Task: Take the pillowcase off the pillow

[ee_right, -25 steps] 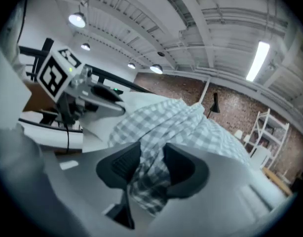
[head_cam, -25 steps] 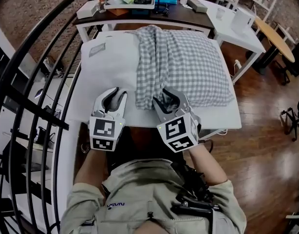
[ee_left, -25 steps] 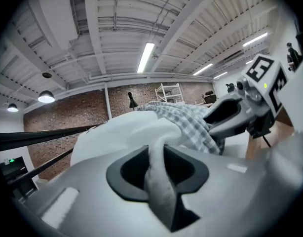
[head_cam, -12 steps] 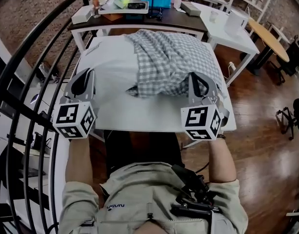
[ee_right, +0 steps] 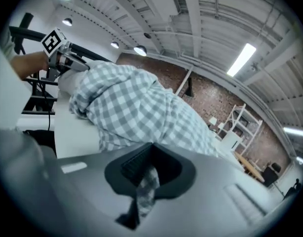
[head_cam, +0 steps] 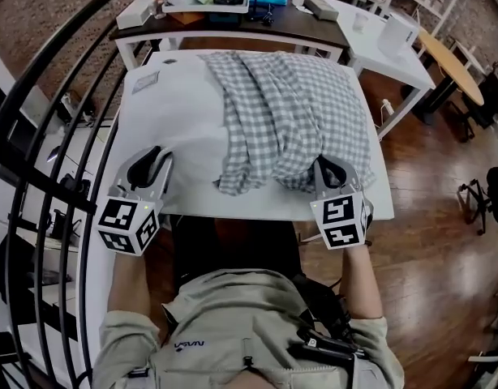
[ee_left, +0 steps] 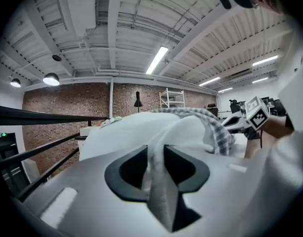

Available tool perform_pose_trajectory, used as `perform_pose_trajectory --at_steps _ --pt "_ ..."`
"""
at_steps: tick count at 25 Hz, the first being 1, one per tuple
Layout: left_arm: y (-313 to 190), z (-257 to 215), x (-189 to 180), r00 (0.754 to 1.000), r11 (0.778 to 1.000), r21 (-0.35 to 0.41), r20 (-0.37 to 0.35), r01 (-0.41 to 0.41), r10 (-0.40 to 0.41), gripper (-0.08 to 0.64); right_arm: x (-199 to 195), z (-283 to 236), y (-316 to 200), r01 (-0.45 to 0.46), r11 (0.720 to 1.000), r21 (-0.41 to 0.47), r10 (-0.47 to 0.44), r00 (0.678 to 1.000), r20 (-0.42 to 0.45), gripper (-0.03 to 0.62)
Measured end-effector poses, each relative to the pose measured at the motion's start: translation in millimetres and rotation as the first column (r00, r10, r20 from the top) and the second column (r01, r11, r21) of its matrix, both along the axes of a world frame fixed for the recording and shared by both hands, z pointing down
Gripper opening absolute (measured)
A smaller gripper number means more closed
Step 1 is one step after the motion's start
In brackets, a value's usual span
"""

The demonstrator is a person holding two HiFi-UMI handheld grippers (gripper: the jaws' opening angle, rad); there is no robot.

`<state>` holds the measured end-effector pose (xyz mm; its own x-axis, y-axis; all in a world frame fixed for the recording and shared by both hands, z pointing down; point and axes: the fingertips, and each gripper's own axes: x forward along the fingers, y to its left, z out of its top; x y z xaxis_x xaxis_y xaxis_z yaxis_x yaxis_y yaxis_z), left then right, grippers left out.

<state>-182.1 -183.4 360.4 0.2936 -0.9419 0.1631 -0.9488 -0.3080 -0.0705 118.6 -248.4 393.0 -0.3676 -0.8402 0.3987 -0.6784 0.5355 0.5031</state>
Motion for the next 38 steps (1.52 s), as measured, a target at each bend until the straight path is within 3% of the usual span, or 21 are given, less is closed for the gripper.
perform_pose_trajectory --at_steps 3,5,8,15,17,20,22,25,28,31,35,37,38 --pt "14 -55 10 0.998 0.989 0.132 -0.010 -0.059 0.061 0.130 1 -26 9 0.029 1.000 -0.002 -0.029 0.994 0.105 0.034" --pt "4 -94 5 0.999 0.975 0.218 0.012 -0.051 0.049 0.143 -2 -52 14 0.064 0.997 0.034 -0.069 0.984 0.162 0.045" --pt "-38 -127 -10 0.999 0.970 0.242 0.047 0.000 -0.012 0.164 -15 -88 13 0.117 0.988 0.102 -0.136 0.970 0.204 0.046" --pt "-145 -105 3 0.996 0.999 0.025 0.083 -0.023 0.021 0.264 -52 -145 -20 0.210 0.962 0.176 -0.251 0.933 0.257 0.046" --pt "-166 -82 7 0.992 0.997 -0.075 0.119 -0.027 0.036 0.304 -66 -157 -30 0.225 0.956 0.187 -0.271 0.923 0.274 0.046" --pt "-174 -46 14 0.986 0.979 -0.200 0.151 -0.034 0.065 0.299 -88 -168 -39 0.261 0.947 0.189 -0.307 0.908 0.284 0.046" --pt "-167 -33 23 0.982 0.976 -0.214 0.170 -0.047 0.085 0.226 -104 -171 -46 0.291 0.939 0.181 -0.333 0.902 0.275 0.046" --pt "-147 -23 48 0.966 0.984 -0.160 0.231 -0.083 0.119 0.055 -129 -172 -62 0.329 0.933 0.149 -0.358 0.893 0.274 0.065" --pt "-126 -13 65 0.952 0.994 -0.052 0.288 -0.092 0.103 0.018 -157 -168 -83 0.336 0.936 0.101 -0.351 0.893 0.282 0.105" --pt "-107 -10 73 0.947 0.996 0.044 0.316 -0.083 0.065 0.017 -185 -158 -108 0.324 0.945 0.045 -0.326 0.919 0.222 0.156" --pt "-87 -15 73 0.946 0.986 0.140 0.322 -0.090 0.040 0.015 -216 -113 -133 0.298 0.948 -0.110 -0.298 0.954 0.017 0.225" --pt "-80 -19 70 0.952 0.980 0.177 0.306 -0.090 0.032 0.015 -222 -84 -135 0.288 0.938 -0.192 -0.309 0.947 -0.087 0.207" --pt "-76 -21 68 0.955 0.977 0.192 0.295 -0.091 0.031 0.015 -219 -79 -138 0.272 0.943 -0.190 -0.299 0.946 -0.128 0.140"
